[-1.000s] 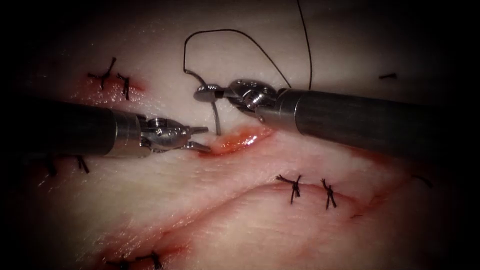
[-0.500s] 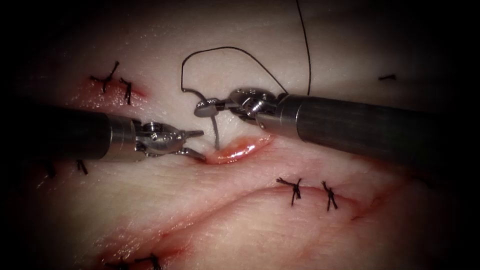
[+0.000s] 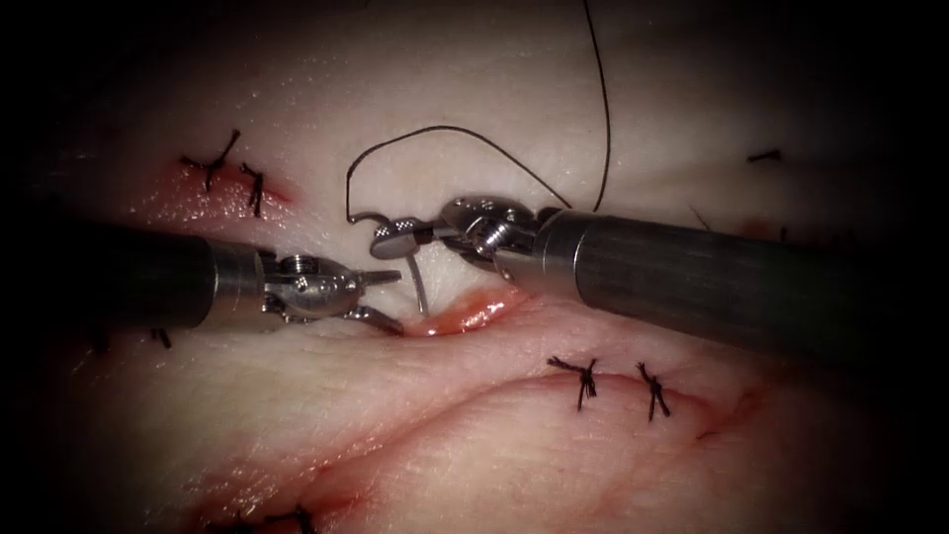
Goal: Wound Closure
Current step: Pass the needle through the top of the wound.
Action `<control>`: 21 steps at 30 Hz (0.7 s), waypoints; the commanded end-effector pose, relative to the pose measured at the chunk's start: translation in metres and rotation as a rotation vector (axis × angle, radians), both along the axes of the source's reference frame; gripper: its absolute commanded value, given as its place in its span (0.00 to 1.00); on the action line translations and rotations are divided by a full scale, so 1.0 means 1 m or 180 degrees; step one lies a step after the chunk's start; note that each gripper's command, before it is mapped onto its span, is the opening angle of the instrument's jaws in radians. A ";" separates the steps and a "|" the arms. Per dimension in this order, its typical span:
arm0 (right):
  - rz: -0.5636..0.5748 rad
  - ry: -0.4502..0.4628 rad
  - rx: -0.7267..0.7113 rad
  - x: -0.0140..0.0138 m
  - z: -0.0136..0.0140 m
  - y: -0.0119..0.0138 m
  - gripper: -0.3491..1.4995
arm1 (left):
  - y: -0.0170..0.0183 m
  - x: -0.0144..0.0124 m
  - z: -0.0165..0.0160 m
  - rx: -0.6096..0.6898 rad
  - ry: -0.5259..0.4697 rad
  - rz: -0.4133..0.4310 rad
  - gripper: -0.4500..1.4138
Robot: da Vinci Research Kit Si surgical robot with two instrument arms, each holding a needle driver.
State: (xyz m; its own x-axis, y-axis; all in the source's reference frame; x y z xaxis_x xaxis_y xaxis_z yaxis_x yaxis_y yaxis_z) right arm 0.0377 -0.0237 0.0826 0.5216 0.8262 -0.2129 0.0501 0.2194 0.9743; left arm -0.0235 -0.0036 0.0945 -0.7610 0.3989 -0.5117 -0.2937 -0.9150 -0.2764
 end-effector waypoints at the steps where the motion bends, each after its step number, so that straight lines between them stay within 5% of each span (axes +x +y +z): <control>1: -0.0040 -0.0037 0.0014 -0.0001 0.0002 -0.0005 0.00 | 0.0002 -0.0007 0.0005 -0.0006 -0.0005 0.0001 0.59; 21: -0.0299 -0.0197 0.0347 -0.0035 0.0013 -0.0067 0.00 | 0.0003 -0.0006 0.0002 0.0003 -0.0006 0.0004 0.56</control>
State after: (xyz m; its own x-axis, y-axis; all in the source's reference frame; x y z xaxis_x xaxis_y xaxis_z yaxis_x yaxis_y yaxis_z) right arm 0.0334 -0.0308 0.0838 0.6086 0.7892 -0.0815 -0.0004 0.1031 0.9947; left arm -0.0234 -0.0036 0.0942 -0.7611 0.4000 -0.5107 -0.2946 -0.9145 -0.2773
